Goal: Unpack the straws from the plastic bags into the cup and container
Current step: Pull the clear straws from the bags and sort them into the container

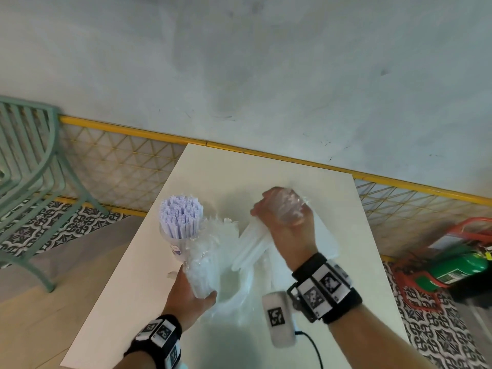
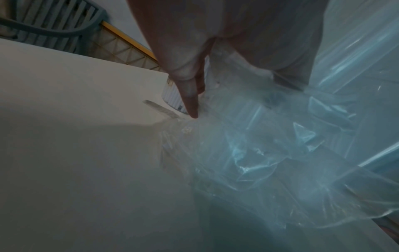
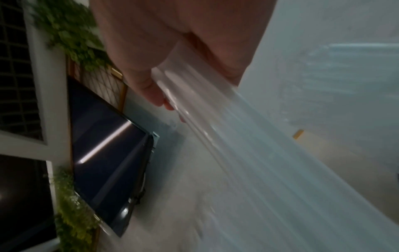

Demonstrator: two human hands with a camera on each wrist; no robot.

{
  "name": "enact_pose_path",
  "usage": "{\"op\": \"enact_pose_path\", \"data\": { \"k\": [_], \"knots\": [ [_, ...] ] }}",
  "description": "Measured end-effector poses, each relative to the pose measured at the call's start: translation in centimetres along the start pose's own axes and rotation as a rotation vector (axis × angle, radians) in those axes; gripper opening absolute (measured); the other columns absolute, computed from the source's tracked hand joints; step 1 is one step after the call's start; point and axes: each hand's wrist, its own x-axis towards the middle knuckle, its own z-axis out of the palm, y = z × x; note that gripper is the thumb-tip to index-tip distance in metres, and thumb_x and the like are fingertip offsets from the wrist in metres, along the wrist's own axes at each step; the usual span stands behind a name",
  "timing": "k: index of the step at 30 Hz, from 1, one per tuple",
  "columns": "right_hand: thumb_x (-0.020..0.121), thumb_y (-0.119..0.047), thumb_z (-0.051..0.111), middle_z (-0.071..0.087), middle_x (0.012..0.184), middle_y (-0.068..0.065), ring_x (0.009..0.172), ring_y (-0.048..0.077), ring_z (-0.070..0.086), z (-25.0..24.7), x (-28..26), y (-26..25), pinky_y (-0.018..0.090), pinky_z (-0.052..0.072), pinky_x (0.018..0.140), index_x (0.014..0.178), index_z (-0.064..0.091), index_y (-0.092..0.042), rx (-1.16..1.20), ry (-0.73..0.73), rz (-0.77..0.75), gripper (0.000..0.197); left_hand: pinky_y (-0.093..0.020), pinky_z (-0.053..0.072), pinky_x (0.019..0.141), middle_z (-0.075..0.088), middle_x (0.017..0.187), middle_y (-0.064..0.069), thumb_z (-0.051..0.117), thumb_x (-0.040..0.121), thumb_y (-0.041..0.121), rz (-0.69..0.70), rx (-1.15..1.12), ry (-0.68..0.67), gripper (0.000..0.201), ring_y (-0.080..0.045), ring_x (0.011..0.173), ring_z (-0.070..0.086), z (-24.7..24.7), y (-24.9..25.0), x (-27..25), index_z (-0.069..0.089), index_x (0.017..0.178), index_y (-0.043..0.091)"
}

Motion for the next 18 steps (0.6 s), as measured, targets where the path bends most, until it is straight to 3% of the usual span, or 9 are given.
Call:
{"op": "enact_pose_path", "data": {
  "k": [1,3,5,8,11,15,17,18],
  "knots": [
    [0.076,0.008,0.075,0.068,0.087,0.024,0.082,0.037,0.068,-0.6,0.6,-1.1,0.051,0.058,0.081,0.087,0.065,0.007,0.036,-0.018,-0.034,0.014,-0.033,0.050,0.087,0.066,0.096,-0.005,0.076,0.053,0.051,-0.008,-0.002,-0.001,0.080,-0.018,0.092,0.065,0.0,-0.1,0.1,0.055,0.113,0.003],
    [0.075,0.015,0.072,0.065,0.082,0.028,0.076,0.035,0.066,-1.9,1.8,-3.5,0.048,0.058,0.076,0.083,0.062,0.014,0.072,-0.042,-0.100,0.012,-0.032,0.049,0.086,0.066,0.095,-0.003,0.077,0.054,0.050,-0.009,0.002,0.002,0.081,-0.019,0.091,0.065,0.0,-0.3,0.2,0.055,0.113,-0.001],
    [0.075,0.013,0.071,0.064,0.079,0.023,0.072,0.030,0.065,-3.5,2.9,-6.0,0.041,0.057,0.070,0.082,0.062,0.014,0.092,-0.048,-0.152,0.012,-0.032,0.049,0.084,0.065,0.093,-0.003,0.076,0.052,0.052,-0.004,0.002,0.009,0.084,-0.022,0.091,0.065,0.0,-0.4,0.2,0.055,0.112,-0.002],
    [0.070,0.005,0.073,0.062,0.077,0.019,0.075,0.036,0.063,-6.0,4.4,-9.0,0.045,0.055,0.071,0.083,0.062,0.008,0.115,-0.039,-0.211,0.017,-0.035,0.050,0.091,0.067,0.099,-0.003,0.077,0.050,0.052,0.007,-0.021,0.014,0.086,-0.018,0.096,0.065,0.1,-0.6,0.3,0.054,0.119,0.004],
    [0.078,0.011,0.069,0.061,0.077,0.018,0.074,0.036,0.063,-8.3,5.7,-10.0,0.044,0.055,0.071,0.089,0.060,0.013,0.047,-0.009,-0.224,0.014,-0.039,0.051,0.094,0.068,0.100,-0.003,0.078,0.049,0.052,0.013,-0.036,0.022,0.088,-0.017,0.096,0.065,0.2,-0.7,0.4,0.054,0.120,0.005],
    [0.072,0.007,0.075,0.064,0.075,0.014,0.071,0.027,0.062,-10.0,7.0,-5.8,0.044,0.055,0.073,0.081,0.063,0.007,-0.142,0.038,-0.112,0.015,-0.037,0.050,0.093,0.067,0.103,-0.002,0.077,0.049,0.052,0.023,-0.036,0.024,0.089,-0.018,0.098,0.064,0.4,-0.9,0.5,0.053,0.121,0.006],
    [0.070,-0.008,0.082,0.066,0.081,0.002,0.074,0.019,0.062,-10.5,6.9,-1.8,0.040,0.054,0.078,0.081,0.068,-0.009,-0.309,0.013,0.014,0.018,-0.037,0.051,0.090,0.067,0.098,-0.003,0.078,0.050,0.050,0.018,-0.032,0.025,0.087,-0.018,0.094,0.065,0.5,-1.0,0.5,0.053,0.118,0.003],
    [0.070,-0.019,0.085,0.068,0.088,-0.005,0.081,0.014,0.064,-10.8,6.6,-0.1,0.037,0.054,0.082,0.088,0.068,-0.017,-0.424,-0.037,0.088,0.025,-0.035,0.051,0.086,0.067,0.093,-0.004,0.079,0.051,0.049,0.012,-0.031,0.023,0.086,-0.019,0.090,0.065,0.5,-1.1,0.6,0.053,0.116,-0.001]
  ]
}}
